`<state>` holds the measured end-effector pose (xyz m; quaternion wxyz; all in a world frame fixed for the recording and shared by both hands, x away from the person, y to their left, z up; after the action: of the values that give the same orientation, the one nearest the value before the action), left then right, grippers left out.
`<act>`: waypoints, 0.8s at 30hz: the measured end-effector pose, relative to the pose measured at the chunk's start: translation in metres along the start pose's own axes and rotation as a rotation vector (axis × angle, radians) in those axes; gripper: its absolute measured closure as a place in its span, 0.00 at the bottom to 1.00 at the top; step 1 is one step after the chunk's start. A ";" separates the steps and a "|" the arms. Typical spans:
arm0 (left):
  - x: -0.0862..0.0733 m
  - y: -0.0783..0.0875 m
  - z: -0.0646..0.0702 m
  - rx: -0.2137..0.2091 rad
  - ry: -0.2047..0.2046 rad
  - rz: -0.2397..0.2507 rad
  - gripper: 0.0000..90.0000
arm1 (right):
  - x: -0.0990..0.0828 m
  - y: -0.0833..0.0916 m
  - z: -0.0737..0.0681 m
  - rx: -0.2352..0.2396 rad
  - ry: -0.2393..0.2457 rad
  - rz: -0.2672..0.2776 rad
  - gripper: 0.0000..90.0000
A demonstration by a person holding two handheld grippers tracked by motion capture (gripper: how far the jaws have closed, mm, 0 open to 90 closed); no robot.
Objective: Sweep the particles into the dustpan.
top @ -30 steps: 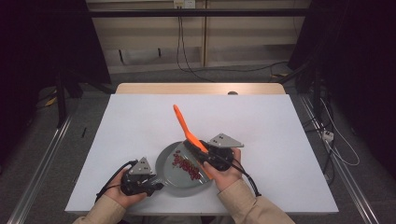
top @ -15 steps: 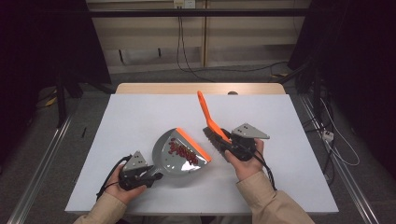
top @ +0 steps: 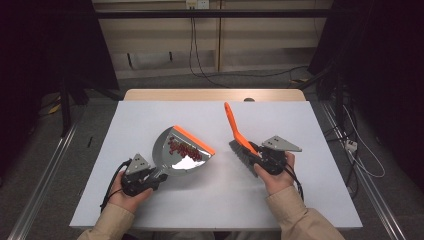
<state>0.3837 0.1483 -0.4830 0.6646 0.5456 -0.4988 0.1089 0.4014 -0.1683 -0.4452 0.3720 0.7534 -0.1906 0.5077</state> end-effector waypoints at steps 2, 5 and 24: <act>0.000 -0.003 -0.006 0.035 0.014 -0.005 0.71 | -0.002 0.003 0.002 -0.002 0.003 -0.002 0.79; -0.001 -0.006 -0.015 0.081 0.049 -0.014 0.71 | -0.005 0.007 0.007 -0.010 -0.001 -0.002 0.79; -0.009 -0.020 -0.055 0.286 0.163 -0.092 0.71 | -0.016 0.021 0.024 -0.051 -0.017 0.005 0.79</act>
<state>0.4236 0.1904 -0.4976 0.6228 0.6461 -0.3973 0.1920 0.3962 -0.2018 -0.4566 0.3882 0.7474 -0.2085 0.4972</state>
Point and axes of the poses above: each handheld gripper's, and its own axes: y roughly backward along the jaws, x roughly out of its top, z roughly to its right, the point moved 8 cm from there along -y, roughly forward along the jaws, and after that the axes turned 14 degrees about x, right-handed, at the moved point
